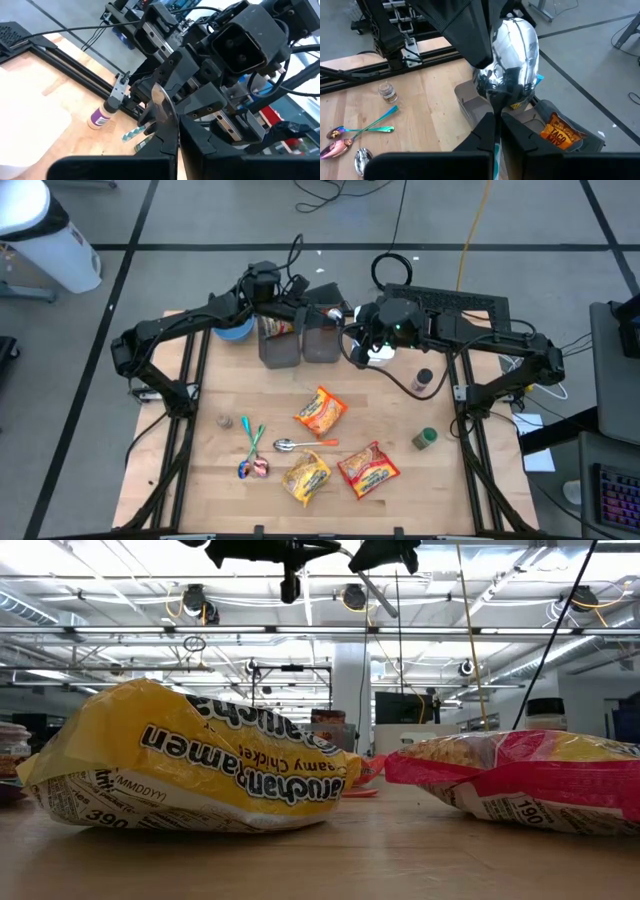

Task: Pick & Place Food Item
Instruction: Put the white blue spoon into the white bin

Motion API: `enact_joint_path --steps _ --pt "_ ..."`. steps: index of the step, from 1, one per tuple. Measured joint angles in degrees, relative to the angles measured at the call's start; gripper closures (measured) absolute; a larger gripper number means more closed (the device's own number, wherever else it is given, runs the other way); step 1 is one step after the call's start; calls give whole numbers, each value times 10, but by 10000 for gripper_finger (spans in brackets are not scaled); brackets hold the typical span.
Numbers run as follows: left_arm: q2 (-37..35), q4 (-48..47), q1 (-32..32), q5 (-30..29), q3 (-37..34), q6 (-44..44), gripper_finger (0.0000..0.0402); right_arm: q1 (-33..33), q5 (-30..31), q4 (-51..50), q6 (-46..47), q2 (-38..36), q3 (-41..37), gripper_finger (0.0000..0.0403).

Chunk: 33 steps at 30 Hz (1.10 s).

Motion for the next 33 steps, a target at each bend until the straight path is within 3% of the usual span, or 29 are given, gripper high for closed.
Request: enact_joint_path --steps 11,20,29,33 --pt "0 -3 -1 8 -1 41 397 0 -8 12 5 0 0 361" --pt "0 -30 -1 36 -1 82 398 -23 -141 12 54 0 0 280" --pt "1 -87 -1 53 -1 149 399 -57 -173 3 65 -20 0 186" --pt "1 -137 -4 55 7 198 397 -93 -274 5 66 -29 0 163"
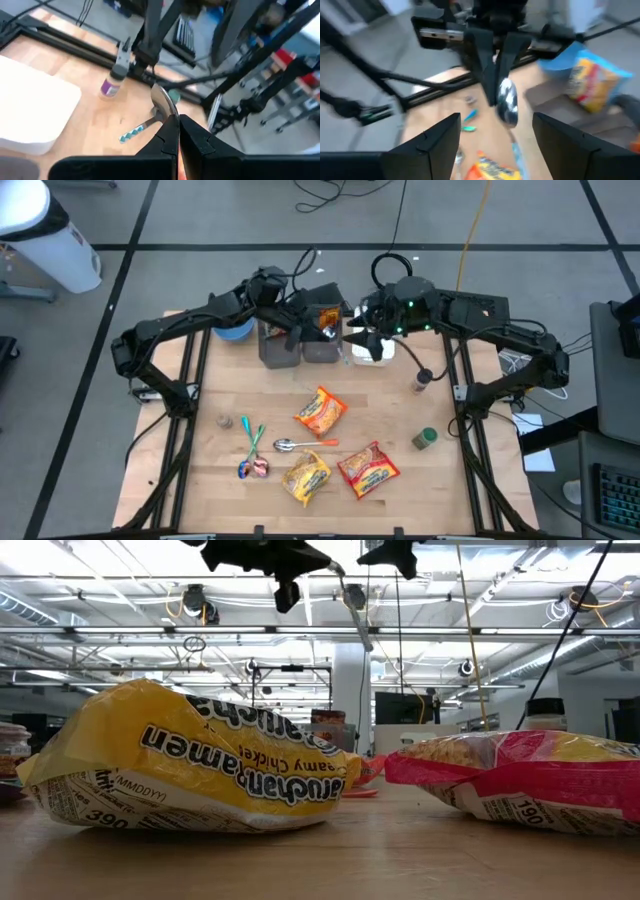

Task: Pick & Place Food Item
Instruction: Put the white blue spoon into the white bin

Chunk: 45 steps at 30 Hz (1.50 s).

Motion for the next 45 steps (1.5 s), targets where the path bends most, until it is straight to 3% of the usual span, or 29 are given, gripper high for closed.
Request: enact_joint_path --steps 5,8,15,33,45 --pt "0 -106 -16 -39 55 104 397 -40 -139 9 6 0 0 157" --pt "0 -176 -24 -66 94 160 398 -44 -173 19 -10 12 0 156" --pt "-1 -280 -53 -131 164 234 397 -43 -178 94 -48 21 2 156" --pt "0 -314 -73 -159 175 234 395 -8 -208 201 -46 81 0 157" --pt "0 -310 -73 -163 175 235 397 -2 -206 207 -41 104 1 195"
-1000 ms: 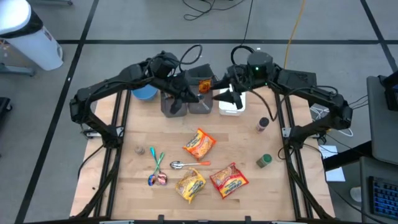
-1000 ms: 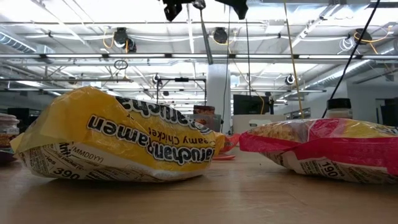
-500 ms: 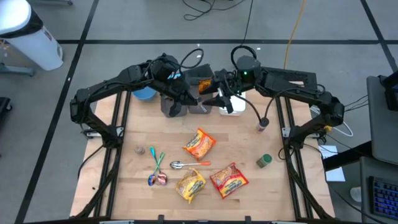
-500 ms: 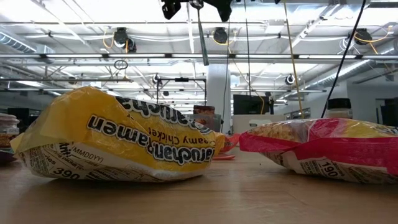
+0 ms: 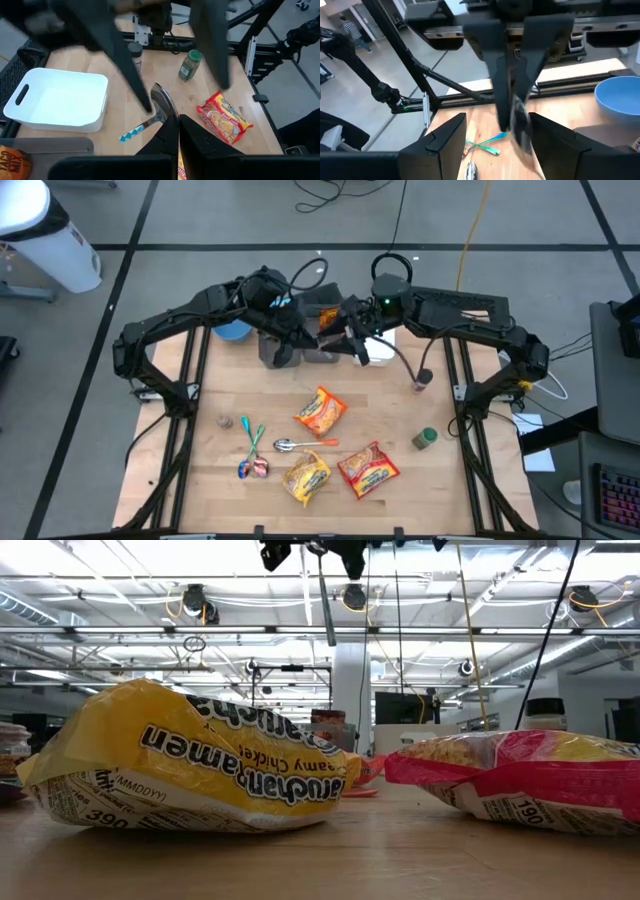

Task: Pick & Place Food Item
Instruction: Put the white blue spoon into the white bin

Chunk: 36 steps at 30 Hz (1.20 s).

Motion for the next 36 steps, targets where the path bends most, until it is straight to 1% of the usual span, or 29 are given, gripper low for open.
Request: enact_joint_path --steps 6,10,15,29,33,36 --pt "0 -1 0 -12 0 -1 398 1 0 5 6 1 -1 205" --pt "0 -3 0 -11 0 -1 397 1 1 3 6 3 -1 220" --pt "0 -2 0 -11 0 0 395 1 1 4 6 2 -1 257" --pt "0 -2 -1 -7 0 1 395 1 0 3 -5 2 -1 390" --pt "0 -2 -1 -8 0 2 397 -1 -2 2 -4 2 -1 396" --pt "0 0 0 -12 0 -5 383 -1 0 3 -3 2 -1 400"
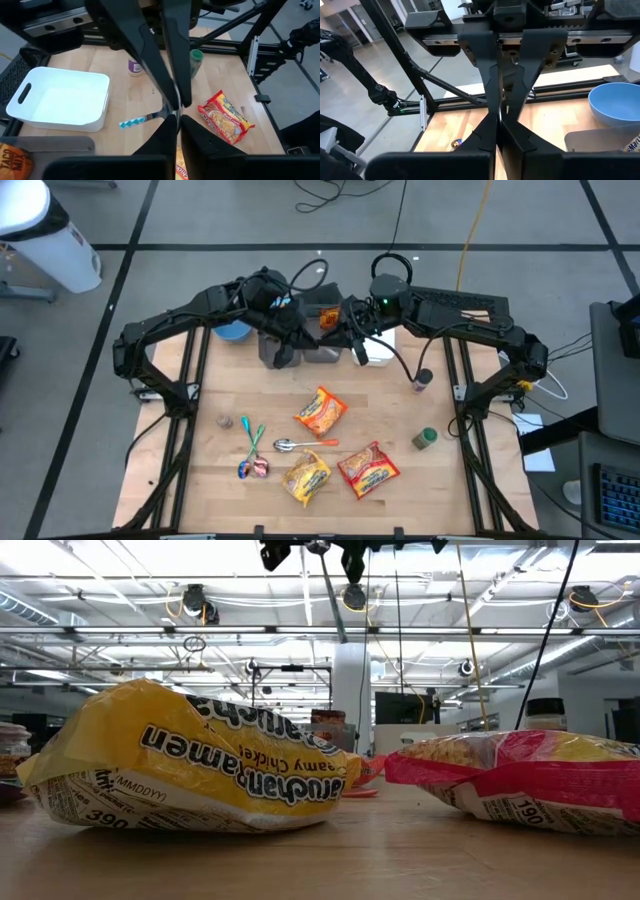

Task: Pick & Place Food Item
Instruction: Put the white blue spoon into the white bin

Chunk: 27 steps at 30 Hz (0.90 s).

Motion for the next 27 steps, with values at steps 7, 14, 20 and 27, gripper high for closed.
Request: enact_joint_path --steps 7,14,20,27 --pt "0 23 2 13 -1 -36 348 0 16 2 -2 -1 1 402" --pt "0 33 19 75 -1 -80 306 -3 16 2 -2 -4 2 402" --pt "0 35 33 129 -1 -112 246 -8 16 8 -2 -9 1 402" --pt "-7 35 50 170 0 -132 205 -26 42 -47 -48 -37 0 403"
